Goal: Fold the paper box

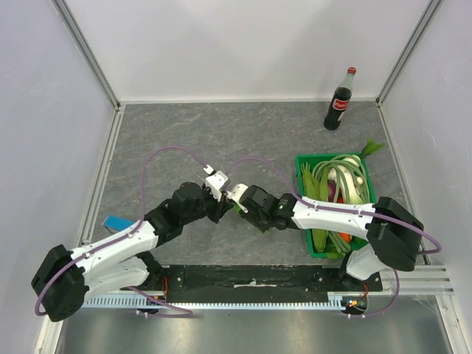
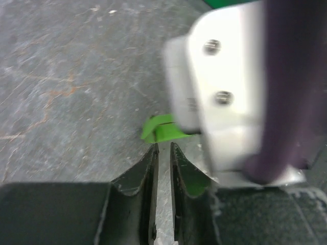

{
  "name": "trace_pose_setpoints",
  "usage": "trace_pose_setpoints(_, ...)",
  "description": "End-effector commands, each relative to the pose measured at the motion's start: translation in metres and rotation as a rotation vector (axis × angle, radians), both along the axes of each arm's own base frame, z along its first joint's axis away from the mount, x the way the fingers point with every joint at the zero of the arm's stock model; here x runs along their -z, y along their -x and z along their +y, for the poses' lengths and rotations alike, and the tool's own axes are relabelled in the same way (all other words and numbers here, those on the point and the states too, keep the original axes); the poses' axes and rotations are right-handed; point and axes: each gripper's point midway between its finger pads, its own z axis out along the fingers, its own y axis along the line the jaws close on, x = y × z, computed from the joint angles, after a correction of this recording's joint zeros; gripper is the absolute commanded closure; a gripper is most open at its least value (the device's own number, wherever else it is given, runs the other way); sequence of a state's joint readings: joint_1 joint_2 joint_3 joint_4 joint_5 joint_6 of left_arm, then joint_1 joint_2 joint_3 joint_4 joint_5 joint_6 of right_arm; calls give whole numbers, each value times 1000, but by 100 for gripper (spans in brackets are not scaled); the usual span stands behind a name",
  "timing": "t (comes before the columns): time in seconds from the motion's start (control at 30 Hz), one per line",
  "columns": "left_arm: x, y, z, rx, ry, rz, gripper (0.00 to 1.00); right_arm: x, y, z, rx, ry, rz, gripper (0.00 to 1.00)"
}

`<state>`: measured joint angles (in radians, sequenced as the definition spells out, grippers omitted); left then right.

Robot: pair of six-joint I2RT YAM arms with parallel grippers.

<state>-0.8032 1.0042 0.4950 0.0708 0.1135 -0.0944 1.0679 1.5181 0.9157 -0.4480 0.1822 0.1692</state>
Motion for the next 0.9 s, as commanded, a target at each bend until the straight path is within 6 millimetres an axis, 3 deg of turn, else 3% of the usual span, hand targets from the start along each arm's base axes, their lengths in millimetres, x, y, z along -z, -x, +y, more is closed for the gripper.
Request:
trace_pose_setpoints(0.0,-7,-16,25,-186,89,18,77,6,10,9,-116,-33,29,83)
trace_pose_setpoints(0.13,-20,-17,33,-222,207,4,63,-1,11,12,-133,-79,59,83)
trace_pose_setpoints(0.27,-27,-16,24,-161,225,-7,56,0,9,11,-128,-87,74,84)
trace_pose_setpoints(0.33,-30,-15,17,-97,188,-26,55,0,9,9,-125,-85,75,84)
trace_pose_setpoints(0.4,-17,-12,11,-42,127,18,54,0,9,9,-122,-86,77,84)
trace_pose_setpoints(0.47,-23,-14,5,8,95,-2,55,-1,9,9,-121,-88,75,84)
trace_pose_setpoints(0.63,-19,-22,2,54,34,-63,57,-3,7,9,-119,-94,70,84)
trace_pose_setpoints(0.87,-12,-13,3,119,-11,-53,62,-6,7,10,-119,-102,62,84)
